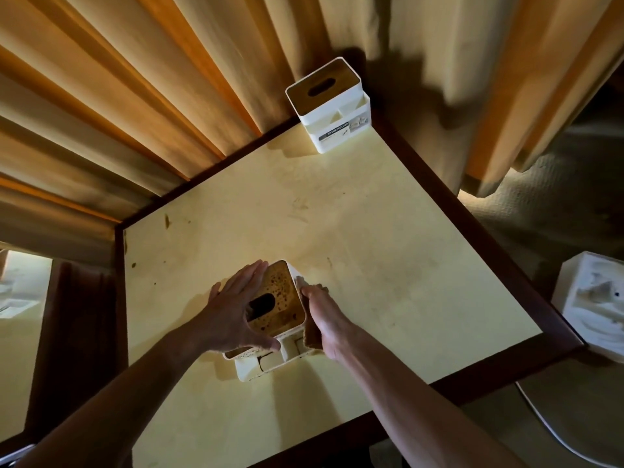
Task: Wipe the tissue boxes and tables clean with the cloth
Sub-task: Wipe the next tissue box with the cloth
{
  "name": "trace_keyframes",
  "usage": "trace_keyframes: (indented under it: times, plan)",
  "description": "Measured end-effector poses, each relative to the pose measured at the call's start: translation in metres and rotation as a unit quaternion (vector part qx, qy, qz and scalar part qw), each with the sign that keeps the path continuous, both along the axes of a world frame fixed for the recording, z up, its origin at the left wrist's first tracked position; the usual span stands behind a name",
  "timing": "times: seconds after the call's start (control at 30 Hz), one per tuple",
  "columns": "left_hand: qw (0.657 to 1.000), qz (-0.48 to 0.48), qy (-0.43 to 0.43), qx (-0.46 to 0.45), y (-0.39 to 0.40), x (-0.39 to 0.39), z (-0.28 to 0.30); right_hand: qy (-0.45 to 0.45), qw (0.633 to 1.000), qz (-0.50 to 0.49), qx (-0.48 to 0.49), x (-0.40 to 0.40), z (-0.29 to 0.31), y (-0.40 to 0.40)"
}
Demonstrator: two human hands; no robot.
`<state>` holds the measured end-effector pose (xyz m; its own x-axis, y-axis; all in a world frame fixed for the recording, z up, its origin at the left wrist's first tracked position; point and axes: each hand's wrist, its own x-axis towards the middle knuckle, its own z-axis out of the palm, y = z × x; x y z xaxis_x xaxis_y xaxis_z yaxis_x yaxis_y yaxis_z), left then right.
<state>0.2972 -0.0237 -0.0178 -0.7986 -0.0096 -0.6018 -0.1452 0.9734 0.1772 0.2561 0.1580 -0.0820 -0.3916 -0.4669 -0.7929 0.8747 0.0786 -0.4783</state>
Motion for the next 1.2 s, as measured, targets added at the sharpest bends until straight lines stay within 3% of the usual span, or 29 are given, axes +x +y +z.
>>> trace_keyframes:
  times: [0.27, 0.37, 0.47, 0.57, 0.63, 0.77, 0.9, 1.2]
  plan:
    - [1.0, 0.001, 0.002, -0.008, 0.001, -0.002, -0.001, -0.002, 0.998, 0.034, -0.056, -0.041, 0.019, -0.013]
    - [1.0, 0.006, -0.005, -0.019, 0.002, -0.003, -0.002, 0.04, 0.997, 0.032, -0.064, -0.044, 0.028, -0.009]
    - [1.0, 0.009, -0.01, -0.021, 0.004, -0.003, 0.0, 0.179, 0.981, 0.02, -0.073, -0.028, 0.03, -0.002]
    - [1.0, 0.004, -0.012, -0.017, 0.004, -0.003, 0.0, 0.391, 0.918, 0.061, -0.022, -0.002, 0.017, 0.006]
    - [1.0, -0.001, -0.008, -0.016, 0.002, -0.003, -0.001, 0.434, 0.9, 0.053, -0.005, 0.014, 0.008, 0.011]
    - [1.0, 0.006, -0.001, -0.011, 0.0, -0.002, -0.003, 0.407, 0.913, 0.017, -0.023, 0.042, -0.003, 0.027]
    - [1.0, 0.01, -0.002, -0.005, -0.001, -0.002, -0.003, 0.3, 0.951, -0.028, -0.068, 0.054, -0.013, 0.031]
    - [1.0, 0.01, 0.0, -0.002, -0.002, -0.002, -0.005, 0.073, 0.996, 0.018, -0.045, 0.03, -0.026, 0.024]
